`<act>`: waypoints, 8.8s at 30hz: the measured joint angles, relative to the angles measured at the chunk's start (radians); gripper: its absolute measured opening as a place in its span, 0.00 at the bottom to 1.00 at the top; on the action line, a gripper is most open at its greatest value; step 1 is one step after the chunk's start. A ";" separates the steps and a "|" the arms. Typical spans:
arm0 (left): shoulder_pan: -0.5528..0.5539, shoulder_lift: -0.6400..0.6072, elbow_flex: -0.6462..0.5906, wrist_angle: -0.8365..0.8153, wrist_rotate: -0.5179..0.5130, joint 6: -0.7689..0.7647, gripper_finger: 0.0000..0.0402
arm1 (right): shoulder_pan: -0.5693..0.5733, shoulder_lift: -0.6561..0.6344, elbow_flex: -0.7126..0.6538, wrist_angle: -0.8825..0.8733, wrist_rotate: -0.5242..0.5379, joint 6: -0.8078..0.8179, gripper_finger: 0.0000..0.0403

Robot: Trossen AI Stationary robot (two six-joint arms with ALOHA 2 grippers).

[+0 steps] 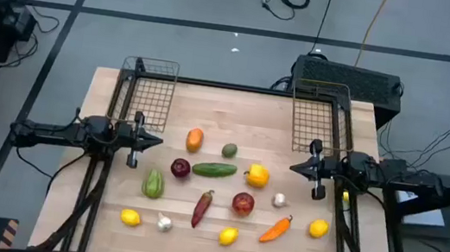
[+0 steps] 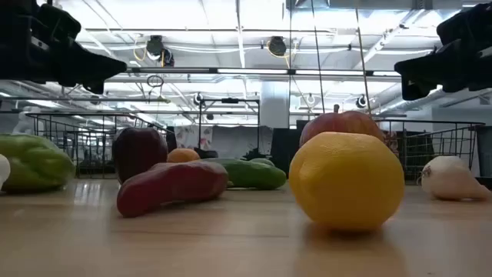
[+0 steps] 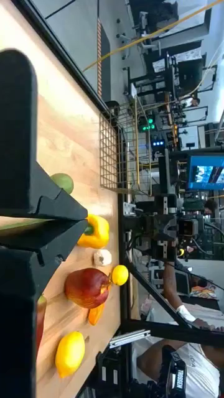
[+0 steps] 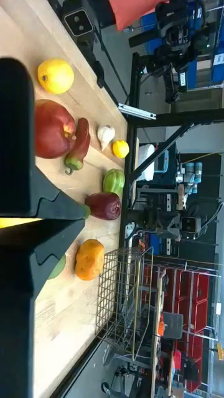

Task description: Sort produce into baskets

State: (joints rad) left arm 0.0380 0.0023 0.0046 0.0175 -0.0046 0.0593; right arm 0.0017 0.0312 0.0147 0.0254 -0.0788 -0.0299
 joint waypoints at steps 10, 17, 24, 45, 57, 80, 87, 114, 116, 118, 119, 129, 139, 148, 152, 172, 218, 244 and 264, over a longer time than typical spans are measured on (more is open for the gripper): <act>0.000 0.000 0.000 0.000 0.000 0.000 0.04 | 0.000 0.000 0.000 0.000 0.000 0.000 0.00; 0.000 0.000 0.000 0.000 0.000 0.000 0.04 | 0.000 0.000 0.000 0.000 0.000 0.000 0.00; 0.000 0.000 0.000 0.000 0.000 0.000 0.04 | 0.000 0.000 0.000 0.000 0.000 0.000 0.00; 0.000 0.000 0.000 0.000 0.000 0.000 0.04 | 0.000 0.000 0.000 0.000 0.000 0.000 0.00; 0.000 0.000 0.000 0.000 0.000 0.000 0.04 | 0.000 0.000 0.000 0.000 0.000 0.000 0.00; 0.000 0.000 0.000 0.000 0.000 0.000 0.04 | 0.000 0.000 0.000 0.000 0.000 0.000 0.00; 0.000 0.000 0.000 0.000 0.000 0.000 0.04 | 0.000 0.000 0.000 0.000 0.000 0.000 0.00; 0.000 0.000 0.000 0.000 0.000 0.000 0.04 | 0.000 0.000 0.000 0.000 0.000 0.000 0.00; 0.000 0.000 0.000 0.000 0.000 0.000 0.04 | 0.000 0.000 0.000 0.000 0.000 0.000 0.00; 0.000 0.000 0.000 0.000 0.000 0.000 0.04 | 0.000 0.000 0.000 0.000 0.000 0.000 0.00; 0.000 0.000 0.000 0.000 0.000 0.000 0.04 | 0.000 0.000 0.000 0.000 0.000 0.000 0.00; 0.000 0.000 0.000 0.000 0.000 0.000 0.04 | 0.000 0.000 0.000 0.000 0.000 0.000 0.00; 0.000 0.000 0.000 0.000 0.000 0.000 0.04 | 0.000 0.000 0.000 0.000 0.000 0.000 0.00; 0.000 0.000 0.000 0.000 0.000 0.000 0.04 | 0.000 0.000 0.000 0.004 0.002 0.000 0.00; 0.000 0.000 0.000 0.000 0.000 0.000 0.04 | 0.000 0.000 0.000 0.004 0.002 0.007 0.00; 0.000 0.000 0.000 0.012 -0.056 0.001 0.04 | 0.000 0.255 0.362 -0.052 0.003 0.144 0.00; 0.000 0.203 0.352 -0.135 -0.211 -0.072 0.04 | 0.261 1.206 0.858 -0.303 0.275 0.329 0.00; -0.306 1.052 0.933 -0.401 -0.245 -0.211 0.04 | 0.378 1.206 0.858 -0.300 0.318 0.389 0.00; -0.353 1.150 0.933 -0.422 -0.389 -0.340 0.04 | 0.463 1.255 0.568 0.130 0.449 0.431 0.31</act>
State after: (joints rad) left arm -0.3146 1.1526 0.9375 -0.4041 -0.3935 -0.2809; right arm 0.4644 1.2859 0.5825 0.1553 0.3698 0.4012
